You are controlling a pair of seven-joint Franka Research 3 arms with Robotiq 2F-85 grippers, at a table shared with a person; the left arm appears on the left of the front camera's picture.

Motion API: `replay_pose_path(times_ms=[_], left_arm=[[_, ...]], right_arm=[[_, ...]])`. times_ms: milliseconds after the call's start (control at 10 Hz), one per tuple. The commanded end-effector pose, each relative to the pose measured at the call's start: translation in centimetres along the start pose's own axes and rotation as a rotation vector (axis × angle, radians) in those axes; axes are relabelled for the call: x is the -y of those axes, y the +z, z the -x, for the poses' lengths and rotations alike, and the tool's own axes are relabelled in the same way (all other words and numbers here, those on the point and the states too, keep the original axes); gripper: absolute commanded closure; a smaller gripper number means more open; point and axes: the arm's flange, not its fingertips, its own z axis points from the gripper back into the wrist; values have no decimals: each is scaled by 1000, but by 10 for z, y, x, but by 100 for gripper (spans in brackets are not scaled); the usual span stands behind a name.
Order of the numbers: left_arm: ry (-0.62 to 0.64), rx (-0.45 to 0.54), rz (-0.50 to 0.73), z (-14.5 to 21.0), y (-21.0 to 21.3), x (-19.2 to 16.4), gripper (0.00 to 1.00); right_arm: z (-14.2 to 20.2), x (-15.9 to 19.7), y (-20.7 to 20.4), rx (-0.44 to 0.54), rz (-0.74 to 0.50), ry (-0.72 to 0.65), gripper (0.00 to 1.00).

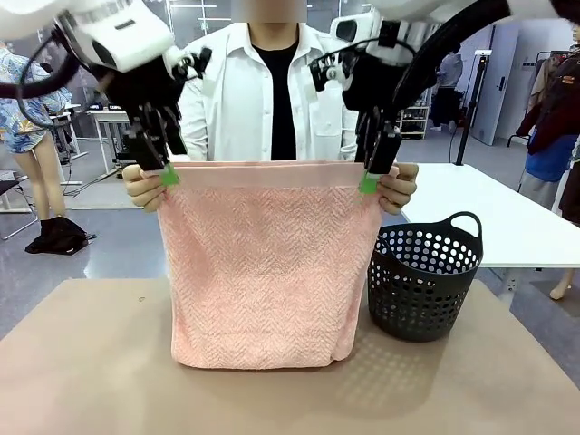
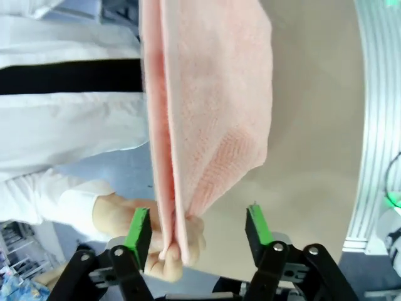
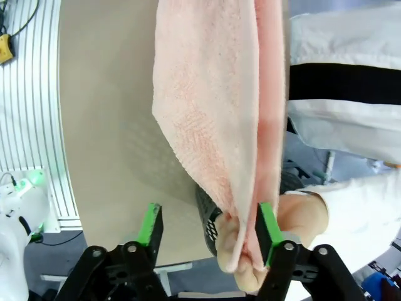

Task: Fold the towel.
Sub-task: Release the end of the 100 cm Hotel Towel you were holding and grab the top end of the folded side.

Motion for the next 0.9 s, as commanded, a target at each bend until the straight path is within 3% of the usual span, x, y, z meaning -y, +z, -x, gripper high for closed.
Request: replay_pose_path(times_ms=[0, 400, 800], left_arm=[[60, 26, -30, 1, 21, -5, 0], [67, 20, -21, -6, 15, -18, 0], [75, 3, 34, -6, -19, -35, 0]], right_arm=[[5, 2, 17, 5, 45, 2, 0], [1, 16, 21, 26, 24, 12, 0], [-4, 41, -8, 3, -7, -21, 0]])
